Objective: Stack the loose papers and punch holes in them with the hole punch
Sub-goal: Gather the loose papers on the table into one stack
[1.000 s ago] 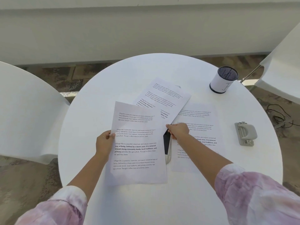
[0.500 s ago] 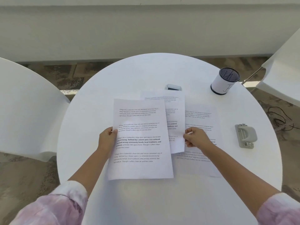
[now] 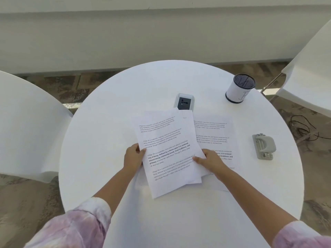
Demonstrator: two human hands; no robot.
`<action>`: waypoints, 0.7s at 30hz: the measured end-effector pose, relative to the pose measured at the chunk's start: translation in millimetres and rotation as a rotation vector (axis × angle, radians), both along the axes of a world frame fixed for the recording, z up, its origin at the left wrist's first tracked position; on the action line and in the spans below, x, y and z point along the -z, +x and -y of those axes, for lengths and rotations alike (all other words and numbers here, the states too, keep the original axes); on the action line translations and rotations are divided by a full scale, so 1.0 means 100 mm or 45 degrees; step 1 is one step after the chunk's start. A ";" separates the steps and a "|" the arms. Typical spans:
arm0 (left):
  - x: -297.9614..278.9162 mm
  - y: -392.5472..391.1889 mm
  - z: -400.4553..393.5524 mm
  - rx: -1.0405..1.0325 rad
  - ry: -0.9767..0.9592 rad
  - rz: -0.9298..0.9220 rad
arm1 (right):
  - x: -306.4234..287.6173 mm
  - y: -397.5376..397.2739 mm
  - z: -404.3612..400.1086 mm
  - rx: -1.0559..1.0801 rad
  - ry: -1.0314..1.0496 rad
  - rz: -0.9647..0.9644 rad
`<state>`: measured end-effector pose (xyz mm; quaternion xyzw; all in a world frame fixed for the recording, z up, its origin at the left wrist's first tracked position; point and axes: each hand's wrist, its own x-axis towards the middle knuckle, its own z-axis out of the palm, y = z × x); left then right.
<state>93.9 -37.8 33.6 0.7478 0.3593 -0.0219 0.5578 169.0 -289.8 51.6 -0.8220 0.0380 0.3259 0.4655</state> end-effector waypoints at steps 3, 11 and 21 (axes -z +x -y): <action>0.07 -0.01 -0.06 0.007 0.096 0.003 | -0.03 0.00 0.03 0.054 0.103 -0.059; -0.29 0.08 -0.04 -0.033 -0.771 0.006 | -0.19 0.04 0.23 -0.037 0.401 -0.187; -0.87 0.29 0.06 0.037 -0.589 0.538 | -0.71 0.22 0.07 0.023 0.493 0.232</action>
